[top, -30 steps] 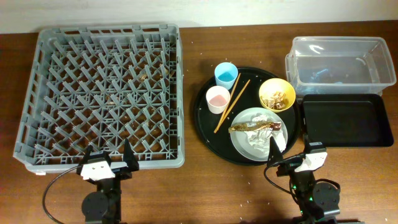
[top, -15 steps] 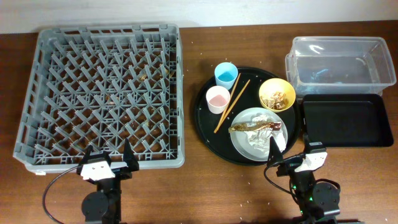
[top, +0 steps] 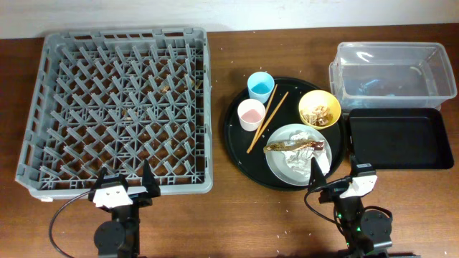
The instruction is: Sort waste into correct bins and load items into the dishwasher rack
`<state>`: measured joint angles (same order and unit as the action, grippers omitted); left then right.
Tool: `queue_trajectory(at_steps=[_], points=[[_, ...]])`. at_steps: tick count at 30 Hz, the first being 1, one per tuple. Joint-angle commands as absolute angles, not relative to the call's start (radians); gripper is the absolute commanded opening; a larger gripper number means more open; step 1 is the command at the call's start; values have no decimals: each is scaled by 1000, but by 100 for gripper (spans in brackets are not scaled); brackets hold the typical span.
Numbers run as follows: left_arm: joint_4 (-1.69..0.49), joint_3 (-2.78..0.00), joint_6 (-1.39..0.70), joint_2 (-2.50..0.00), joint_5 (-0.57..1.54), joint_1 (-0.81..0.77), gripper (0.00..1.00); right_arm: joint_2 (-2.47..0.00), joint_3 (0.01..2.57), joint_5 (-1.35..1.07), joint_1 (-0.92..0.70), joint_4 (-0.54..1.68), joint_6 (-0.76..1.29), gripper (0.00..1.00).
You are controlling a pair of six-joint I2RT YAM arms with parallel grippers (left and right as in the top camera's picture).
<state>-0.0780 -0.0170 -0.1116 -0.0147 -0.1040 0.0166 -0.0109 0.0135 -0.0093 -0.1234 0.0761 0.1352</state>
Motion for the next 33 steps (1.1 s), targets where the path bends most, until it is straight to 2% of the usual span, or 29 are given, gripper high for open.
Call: queue_trajectory(at_steps=[1,4,8,14,18,22,25,26,28,30,33], points=[[-75,-9,-91,-6,-93,23,99,-4,6,-79,-131,71,139,98],[-75,-9,-91,-6,-93,23,99,-4,50,-137,-131,118,139,98],[-75,-9,-91,-6,-93,23,99,-14,245,-138,-131,284,139,98],[-75,-9,-91,-6,-93,23,99,-208,645,-139,-131,661,138,98],[-75,-9,-91,-6,-93,23,99,-472,859,-197,-131,812,139,98],[-75,-9,-91,-6,-93,23,99,-884,1101,-339,-131,1022,139,99],[-75,-9,-91,-6,-93,23,99,-1109,1124,-520,-131,917,138,98],[-75,-9,-91,-6,-93,23,99,-1177,1124,-506,-131,892,152,96],[-75,-9,-91,-6,-93,23,99,-1314,1124,-245,-131,929,392,89],[-75,-9,-91,-6,-93,23,99,-1416,1124,-69,-133,968,556,89],[-75,-9,-91,-6,-93,23,99,-1576,1124,49,-158,941,649,89]])
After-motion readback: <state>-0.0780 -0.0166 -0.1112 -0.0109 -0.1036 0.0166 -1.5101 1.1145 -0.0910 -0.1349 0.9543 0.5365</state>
